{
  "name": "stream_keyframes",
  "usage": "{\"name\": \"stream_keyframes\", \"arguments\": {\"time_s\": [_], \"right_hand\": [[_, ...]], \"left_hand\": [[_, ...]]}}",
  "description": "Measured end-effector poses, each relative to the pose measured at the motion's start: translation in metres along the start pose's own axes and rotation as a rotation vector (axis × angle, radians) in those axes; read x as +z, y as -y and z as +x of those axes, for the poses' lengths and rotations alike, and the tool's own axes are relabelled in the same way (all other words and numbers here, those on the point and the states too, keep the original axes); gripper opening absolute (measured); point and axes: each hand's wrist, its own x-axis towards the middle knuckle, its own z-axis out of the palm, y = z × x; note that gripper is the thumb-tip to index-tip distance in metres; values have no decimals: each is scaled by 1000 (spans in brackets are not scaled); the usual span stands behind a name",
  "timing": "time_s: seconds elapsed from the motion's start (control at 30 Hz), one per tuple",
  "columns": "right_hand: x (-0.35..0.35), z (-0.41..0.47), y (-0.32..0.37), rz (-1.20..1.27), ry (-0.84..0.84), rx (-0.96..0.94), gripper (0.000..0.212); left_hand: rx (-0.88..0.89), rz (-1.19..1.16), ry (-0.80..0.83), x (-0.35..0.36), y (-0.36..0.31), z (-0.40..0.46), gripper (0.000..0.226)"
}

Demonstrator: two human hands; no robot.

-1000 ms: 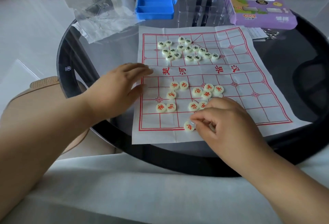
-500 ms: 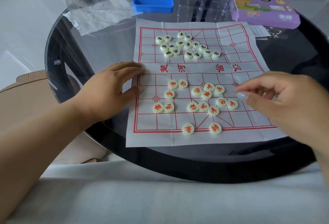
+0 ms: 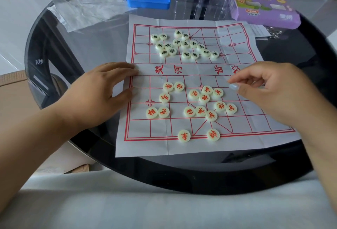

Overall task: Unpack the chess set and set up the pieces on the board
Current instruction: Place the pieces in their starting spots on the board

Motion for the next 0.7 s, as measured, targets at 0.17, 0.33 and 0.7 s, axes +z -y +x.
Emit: {"name": "stream_keyframes", "arguments": {"time_s": [0.17, 0.33, 0.7], "right_hand": [[5, -2, 0, -1, 22, 21, 24], [18, -8, 17, -18, 128, -107, 15], [43, -8, 34, -200, 167, -226, 22]], "left_hand": [[-19, -8, -14, -1, -4, -1, 53], [-28, 1, -7, -1, -4, 0, 50], [-32, 1, 7, -2, -5, 1, 63]]}}
